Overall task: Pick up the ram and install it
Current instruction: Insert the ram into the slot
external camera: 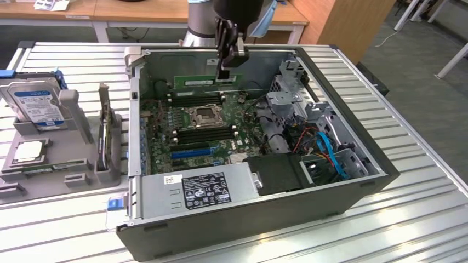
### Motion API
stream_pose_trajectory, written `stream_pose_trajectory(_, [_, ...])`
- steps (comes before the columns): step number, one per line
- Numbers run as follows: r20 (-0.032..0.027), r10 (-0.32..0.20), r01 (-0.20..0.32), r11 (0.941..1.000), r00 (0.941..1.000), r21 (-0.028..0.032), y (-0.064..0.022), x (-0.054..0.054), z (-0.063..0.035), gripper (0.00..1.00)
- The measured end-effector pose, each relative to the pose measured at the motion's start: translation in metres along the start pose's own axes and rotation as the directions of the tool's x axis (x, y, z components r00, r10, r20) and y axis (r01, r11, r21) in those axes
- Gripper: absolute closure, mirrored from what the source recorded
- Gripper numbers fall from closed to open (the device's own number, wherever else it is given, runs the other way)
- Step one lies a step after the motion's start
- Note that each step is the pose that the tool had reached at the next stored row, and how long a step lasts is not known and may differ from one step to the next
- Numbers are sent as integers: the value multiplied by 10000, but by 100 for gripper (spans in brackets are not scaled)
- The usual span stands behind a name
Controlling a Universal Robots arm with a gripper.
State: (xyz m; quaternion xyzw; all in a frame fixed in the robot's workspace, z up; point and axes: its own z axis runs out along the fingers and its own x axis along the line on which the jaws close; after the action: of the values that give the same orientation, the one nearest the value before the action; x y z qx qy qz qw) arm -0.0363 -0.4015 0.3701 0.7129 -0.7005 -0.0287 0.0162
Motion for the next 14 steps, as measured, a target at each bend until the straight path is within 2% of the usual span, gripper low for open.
stream_pose_trajectory(14, [0, 0, 0, 10000, 10000, 0, -13, 4, 198, 88])
